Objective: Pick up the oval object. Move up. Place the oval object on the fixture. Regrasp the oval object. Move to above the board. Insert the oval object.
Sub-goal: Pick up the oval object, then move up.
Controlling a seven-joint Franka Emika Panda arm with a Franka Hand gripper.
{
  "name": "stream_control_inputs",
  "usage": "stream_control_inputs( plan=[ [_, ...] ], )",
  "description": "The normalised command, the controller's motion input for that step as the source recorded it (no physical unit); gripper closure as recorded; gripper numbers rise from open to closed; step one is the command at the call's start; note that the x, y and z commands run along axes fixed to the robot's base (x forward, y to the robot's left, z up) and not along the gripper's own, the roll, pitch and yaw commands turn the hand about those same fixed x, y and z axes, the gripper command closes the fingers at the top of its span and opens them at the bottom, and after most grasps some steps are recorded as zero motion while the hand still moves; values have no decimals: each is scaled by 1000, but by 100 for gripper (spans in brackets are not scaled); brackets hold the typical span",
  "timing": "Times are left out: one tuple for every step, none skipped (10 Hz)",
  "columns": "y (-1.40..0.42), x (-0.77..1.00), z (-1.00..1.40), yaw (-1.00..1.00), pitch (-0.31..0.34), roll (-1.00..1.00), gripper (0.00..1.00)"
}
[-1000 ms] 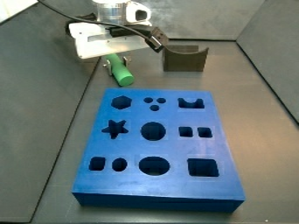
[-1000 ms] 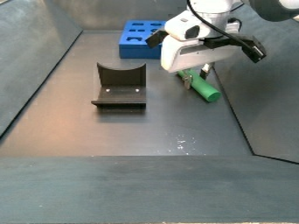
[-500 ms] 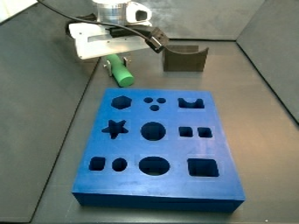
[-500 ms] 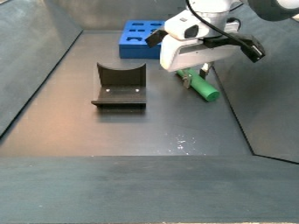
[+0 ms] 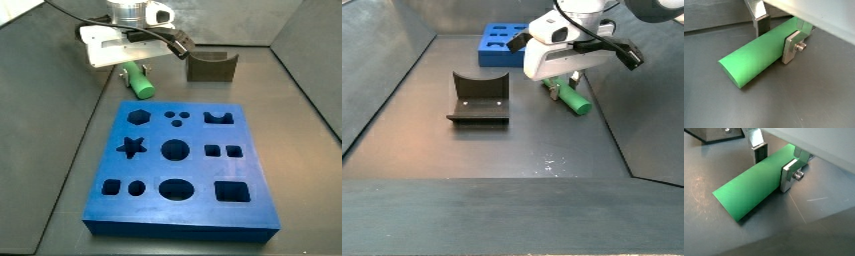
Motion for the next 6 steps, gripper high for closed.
stream_control_inputs(
  plan=[
    [0,0,0,0,0,0,100],
    [0,0,0,0,0,0,100],
    [0,0,833,0,0,0,100],
    [53,-68,816,31,33,6,100],
    [48,-93,737,26,60,8,100],
    [31,-41,601,12,70,11,100]
  ],
)
